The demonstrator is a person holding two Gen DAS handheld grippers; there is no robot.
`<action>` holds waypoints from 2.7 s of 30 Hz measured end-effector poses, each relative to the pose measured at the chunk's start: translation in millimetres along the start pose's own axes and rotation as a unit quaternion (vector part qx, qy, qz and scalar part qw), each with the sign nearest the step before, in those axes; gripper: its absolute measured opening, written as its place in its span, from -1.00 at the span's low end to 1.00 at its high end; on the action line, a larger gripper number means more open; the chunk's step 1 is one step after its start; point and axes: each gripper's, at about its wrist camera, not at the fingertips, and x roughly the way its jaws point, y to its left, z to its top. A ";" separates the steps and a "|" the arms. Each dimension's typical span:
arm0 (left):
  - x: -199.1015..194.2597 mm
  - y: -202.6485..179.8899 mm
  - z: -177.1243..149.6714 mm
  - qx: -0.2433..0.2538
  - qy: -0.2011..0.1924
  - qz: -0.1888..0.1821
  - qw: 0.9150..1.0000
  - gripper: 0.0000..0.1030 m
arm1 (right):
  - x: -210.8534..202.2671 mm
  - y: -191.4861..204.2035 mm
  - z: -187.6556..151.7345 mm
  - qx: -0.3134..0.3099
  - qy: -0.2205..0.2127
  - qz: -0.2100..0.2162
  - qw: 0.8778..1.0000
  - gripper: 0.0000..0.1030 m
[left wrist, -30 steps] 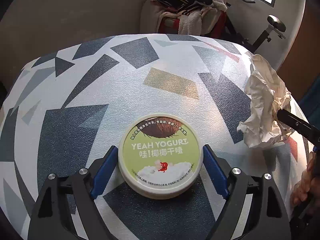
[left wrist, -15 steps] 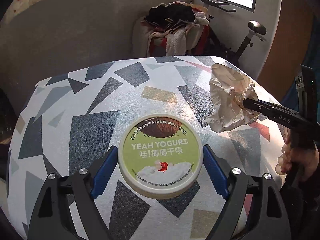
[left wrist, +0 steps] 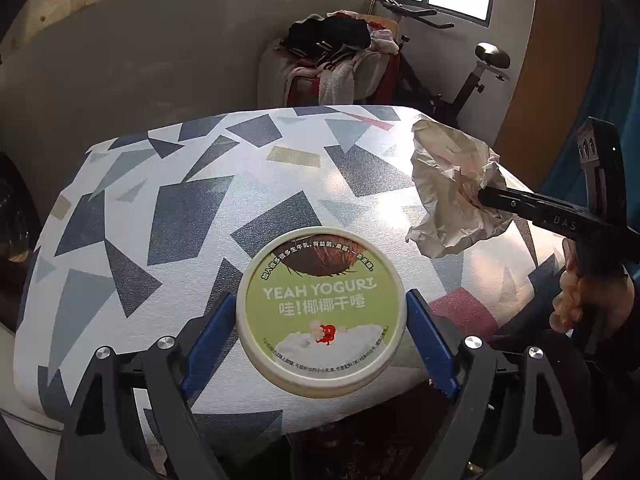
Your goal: Collect trash
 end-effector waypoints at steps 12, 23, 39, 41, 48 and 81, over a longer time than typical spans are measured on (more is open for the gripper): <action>-32.6 -29.8 -63.7 0.020 0.010 -0.015 1.000 0.61 | -38.1 29.9 -42.8 -0.011 -0.002 0.019 1.000 -0.41; -31.5 -52.0 -102.1 0.025 0.041 -0.059 0.997 0.69 | -49.3 34.8 -60.6 -0.012 0.000 0.018 1.000 -0.41; -74.6 12.8 -96.9 -0.050 -0.020 0.006 0.999 0.84 | -29.8 69.3 -115.9 -0.101 0.085 0.068 0.989 -0.41; -74.1 15.4 -99.4 -0.056 -0.019 0.012 0.998 0.84 | -23.9 75.0 -126.3 -0.111 0.105 0.075 0.985 -0.40; -70.3 14.1 -104.5 -0.058 -0.015 0.014 0.998 0.84 | -1.1 92.5 -154.8 -0.147 0.172 0.078 0.971 -0.40; -59.4 2.7 -111.9 -0.052 0.007 0.028 0.998 0.88 | 14.1 86.1 -154.7 -0.139 0.182 0.010 0.973 0.88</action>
